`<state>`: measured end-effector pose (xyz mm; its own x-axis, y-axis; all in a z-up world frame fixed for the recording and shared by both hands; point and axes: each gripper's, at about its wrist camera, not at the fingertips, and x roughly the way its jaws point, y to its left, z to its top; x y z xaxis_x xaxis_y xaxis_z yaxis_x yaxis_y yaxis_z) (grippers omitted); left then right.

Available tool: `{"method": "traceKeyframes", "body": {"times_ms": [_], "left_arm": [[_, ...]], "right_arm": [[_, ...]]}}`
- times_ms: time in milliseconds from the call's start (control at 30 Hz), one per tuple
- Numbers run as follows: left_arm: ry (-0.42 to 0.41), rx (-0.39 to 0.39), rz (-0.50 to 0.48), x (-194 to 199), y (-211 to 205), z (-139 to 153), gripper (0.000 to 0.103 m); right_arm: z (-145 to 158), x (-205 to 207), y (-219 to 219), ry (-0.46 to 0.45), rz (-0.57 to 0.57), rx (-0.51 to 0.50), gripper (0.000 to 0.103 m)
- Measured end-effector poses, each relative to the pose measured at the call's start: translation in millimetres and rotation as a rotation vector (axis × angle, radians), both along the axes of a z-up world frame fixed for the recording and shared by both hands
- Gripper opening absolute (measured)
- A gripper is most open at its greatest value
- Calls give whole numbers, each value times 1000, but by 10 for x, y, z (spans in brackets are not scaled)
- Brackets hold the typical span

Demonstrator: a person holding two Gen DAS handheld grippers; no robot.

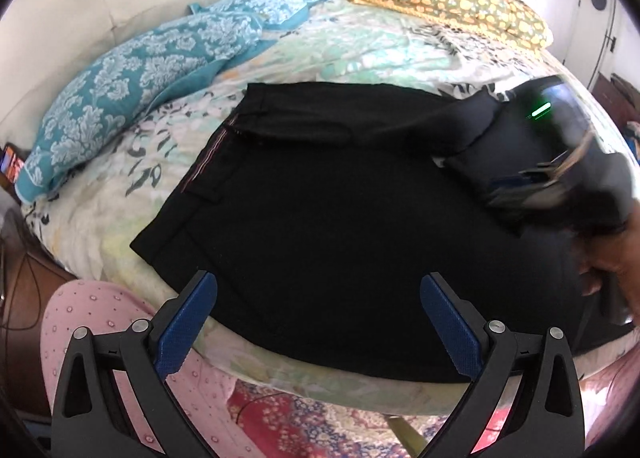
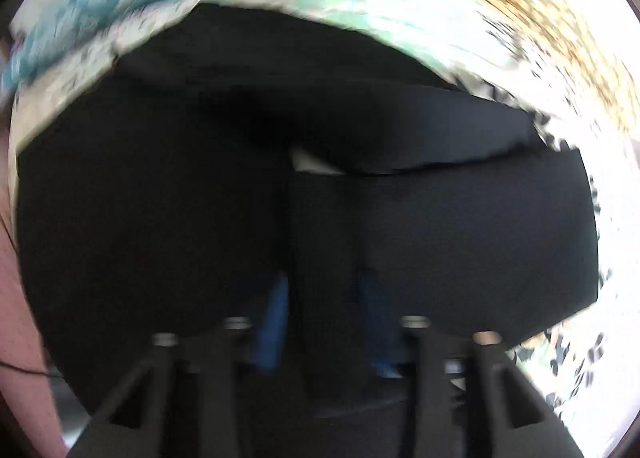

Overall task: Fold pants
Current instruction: 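Lower the right tool to the trouser leg hem and close on it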

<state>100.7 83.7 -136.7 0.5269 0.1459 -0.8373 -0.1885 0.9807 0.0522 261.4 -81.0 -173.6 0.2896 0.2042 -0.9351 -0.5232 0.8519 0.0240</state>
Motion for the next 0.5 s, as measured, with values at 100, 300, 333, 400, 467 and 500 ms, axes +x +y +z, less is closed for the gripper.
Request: {"method": "traceKeyframes", "body": {"times_ms": [100, 300, 333, 400, 467, 500], "left_arm": [[12, -3, 11, 19, -3, -18, 102], [43, 21, 3, 83, -82, -99, 102], [48, 29, -2, 91, -110, -112, 102], [61, 52, -15, 109, -173, -144, 102], [72, 75, -22, 122, -232, -171, 102], [76, 85, -22, 130, -251, -180, 102]], "right_arm": [[570, 34, -680, -49, -123, 152, 8], [1364, 109, -2659, -173, -463, 212, 5], [1344, 132, -2947, -167, -514, 191, 5], [1211, 198, -3285, -113, -564, 156, 9], [1046, 139, -3286, -91, -583, 85, 17], [945, 90, -3161, -78, -552, 81, 39]]}}
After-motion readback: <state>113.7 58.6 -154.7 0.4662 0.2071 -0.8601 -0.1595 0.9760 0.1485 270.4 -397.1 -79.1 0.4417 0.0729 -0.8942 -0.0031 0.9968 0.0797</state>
